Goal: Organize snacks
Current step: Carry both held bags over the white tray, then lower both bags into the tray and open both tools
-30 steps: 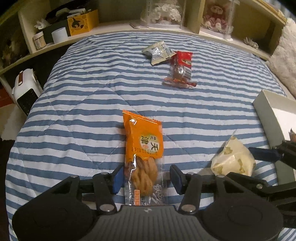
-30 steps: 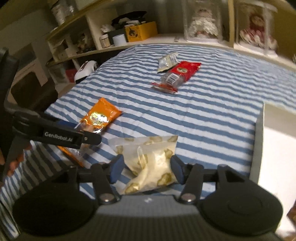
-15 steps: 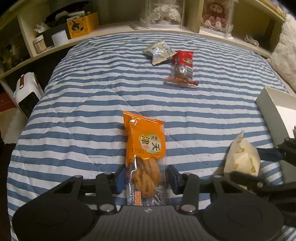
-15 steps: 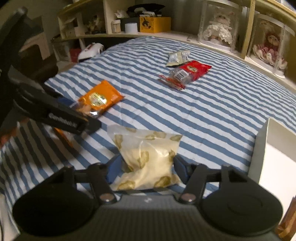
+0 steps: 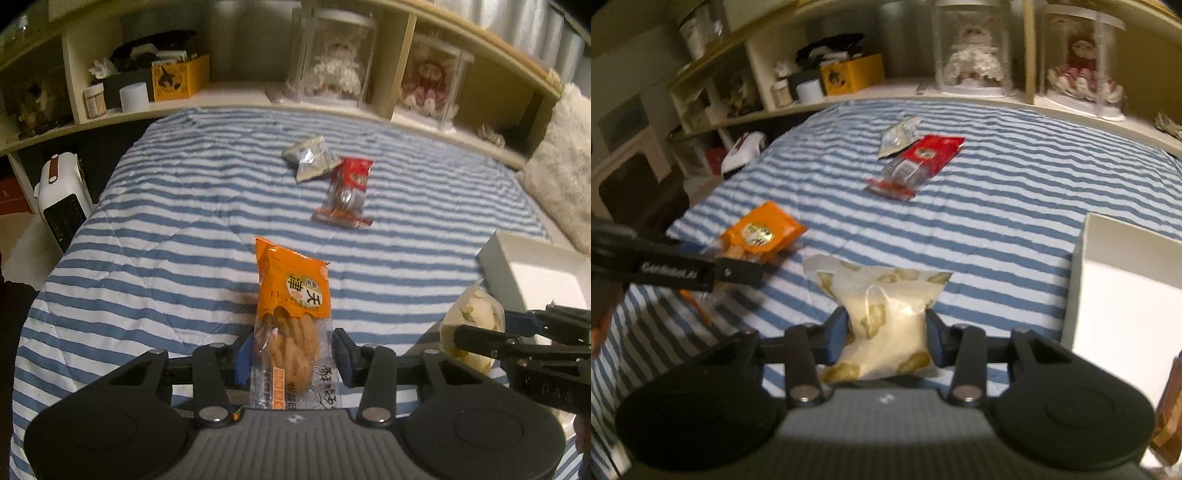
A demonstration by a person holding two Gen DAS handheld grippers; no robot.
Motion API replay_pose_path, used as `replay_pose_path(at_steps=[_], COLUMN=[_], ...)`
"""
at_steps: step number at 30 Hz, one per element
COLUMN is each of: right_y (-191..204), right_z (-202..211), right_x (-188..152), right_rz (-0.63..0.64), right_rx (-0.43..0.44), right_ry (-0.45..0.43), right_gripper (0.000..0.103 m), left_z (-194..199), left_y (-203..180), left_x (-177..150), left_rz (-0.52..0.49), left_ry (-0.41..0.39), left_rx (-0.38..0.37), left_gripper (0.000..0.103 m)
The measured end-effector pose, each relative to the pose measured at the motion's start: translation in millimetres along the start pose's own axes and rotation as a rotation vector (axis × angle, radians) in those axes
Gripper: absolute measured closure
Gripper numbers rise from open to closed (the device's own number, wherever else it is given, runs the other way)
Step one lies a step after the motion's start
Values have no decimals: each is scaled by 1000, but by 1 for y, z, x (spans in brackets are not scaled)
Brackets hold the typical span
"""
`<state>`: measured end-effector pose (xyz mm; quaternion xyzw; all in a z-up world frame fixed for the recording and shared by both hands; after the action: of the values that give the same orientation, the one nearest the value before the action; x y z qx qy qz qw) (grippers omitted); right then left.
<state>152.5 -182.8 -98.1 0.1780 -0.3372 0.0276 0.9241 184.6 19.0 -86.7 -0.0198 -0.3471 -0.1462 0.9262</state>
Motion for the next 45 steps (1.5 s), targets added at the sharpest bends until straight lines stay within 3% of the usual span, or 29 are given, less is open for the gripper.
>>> replay_pose_path(at_steps=[7, 20, 32, 45], right_y=[-13, -73, -165, -249], right_z=[25, 97, 159, 161], right_x=[14, 25, 15, 4], right_rz=[-42, -132, -200, -288], right_rx=[7, -46, -166, -252], right_ry=[-39, -100, -165, -155], right_gripper=[53, 53, 53, 53], left_z=[22, 45, 14, -41], left_y=[-19, -105, -187, -252], left_x=[6, 37, 63, 78], left_rz=[37, 0, -29, -66], left_ry=[-69, -174, -153, -96], left_rx=[-44, -188, -285, -341], left_gripper=[57, 57, 57, 57])
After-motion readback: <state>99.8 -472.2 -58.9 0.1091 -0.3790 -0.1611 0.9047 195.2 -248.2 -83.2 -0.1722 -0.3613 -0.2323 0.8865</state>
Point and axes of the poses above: each gripper's, at about its wrist camera, not at the fingertips, and z roughly against the way its jaws point, y to its left, x to its top, the point moved 1 cm from there along -z, roughly the way its jaws point, and after that the axes turned 15 degrees about -z, right-handed, at the moved point
